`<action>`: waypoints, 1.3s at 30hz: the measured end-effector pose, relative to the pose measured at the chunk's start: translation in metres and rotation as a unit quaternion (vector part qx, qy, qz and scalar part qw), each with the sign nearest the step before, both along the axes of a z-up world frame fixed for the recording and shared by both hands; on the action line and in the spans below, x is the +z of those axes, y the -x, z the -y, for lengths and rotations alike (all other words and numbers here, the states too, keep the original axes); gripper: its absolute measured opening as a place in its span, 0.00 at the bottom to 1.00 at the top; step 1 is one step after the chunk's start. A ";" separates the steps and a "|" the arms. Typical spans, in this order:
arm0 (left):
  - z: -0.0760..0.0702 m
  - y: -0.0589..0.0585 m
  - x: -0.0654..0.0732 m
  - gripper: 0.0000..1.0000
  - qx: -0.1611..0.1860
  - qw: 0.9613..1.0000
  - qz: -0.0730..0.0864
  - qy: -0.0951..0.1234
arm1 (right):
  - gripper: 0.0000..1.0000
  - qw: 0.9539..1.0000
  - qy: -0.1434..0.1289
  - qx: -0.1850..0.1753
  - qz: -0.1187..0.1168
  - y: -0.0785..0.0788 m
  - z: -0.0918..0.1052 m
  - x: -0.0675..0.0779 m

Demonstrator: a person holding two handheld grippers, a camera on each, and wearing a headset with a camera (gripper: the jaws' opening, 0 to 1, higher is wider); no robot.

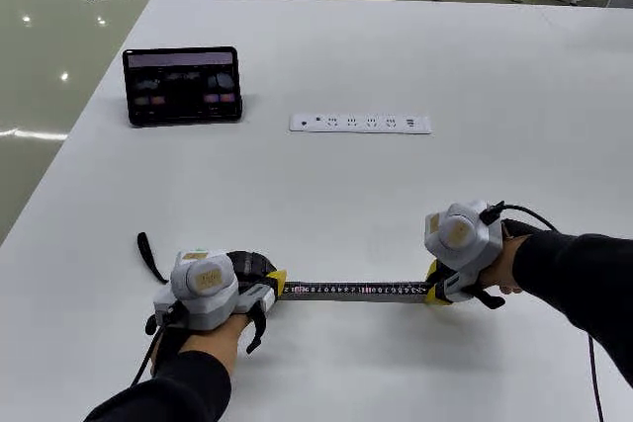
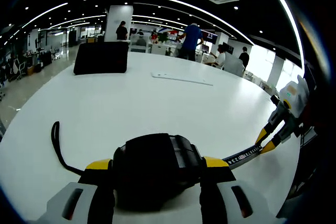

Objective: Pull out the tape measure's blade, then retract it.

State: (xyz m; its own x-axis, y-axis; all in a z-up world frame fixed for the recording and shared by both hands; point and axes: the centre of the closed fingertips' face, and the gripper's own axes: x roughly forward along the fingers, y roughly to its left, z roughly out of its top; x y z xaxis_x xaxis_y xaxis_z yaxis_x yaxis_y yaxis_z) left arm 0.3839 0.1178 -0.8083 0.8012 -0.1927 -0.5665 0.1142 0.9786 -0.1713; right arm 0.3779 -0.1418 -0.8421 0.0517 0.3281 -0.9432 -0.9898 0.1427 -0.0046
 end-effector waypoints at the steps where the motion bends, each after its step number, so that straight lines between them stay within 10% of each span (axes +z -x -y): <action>1: 0.000 0.000 -0.001 0.62 -0.004 1.000 -0.003 -0.003 | 0.11 1.000 -0.001 0.000 0.000 0.000 0.000 0.000; 39: 0.000 0.002 -0.003 0.60 -0.012 1.000 -0.020 0.000 | 0.11 0.998 -0.050 0.033 0.016 0.005 -0.023 0.002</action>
State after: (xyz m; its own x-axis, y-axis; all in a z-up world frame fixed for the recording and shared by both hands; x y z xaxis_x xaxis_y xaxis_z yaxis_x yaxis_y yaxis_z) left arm 0.3820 0.1177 -0.8108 0.7737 -0.2104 -0.5975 0.1300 0.9759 -0.1752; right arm 0.3727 -0.1187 -0.8405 0.0563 0.4241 -0.9039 -0.9965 0.0794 -0.0248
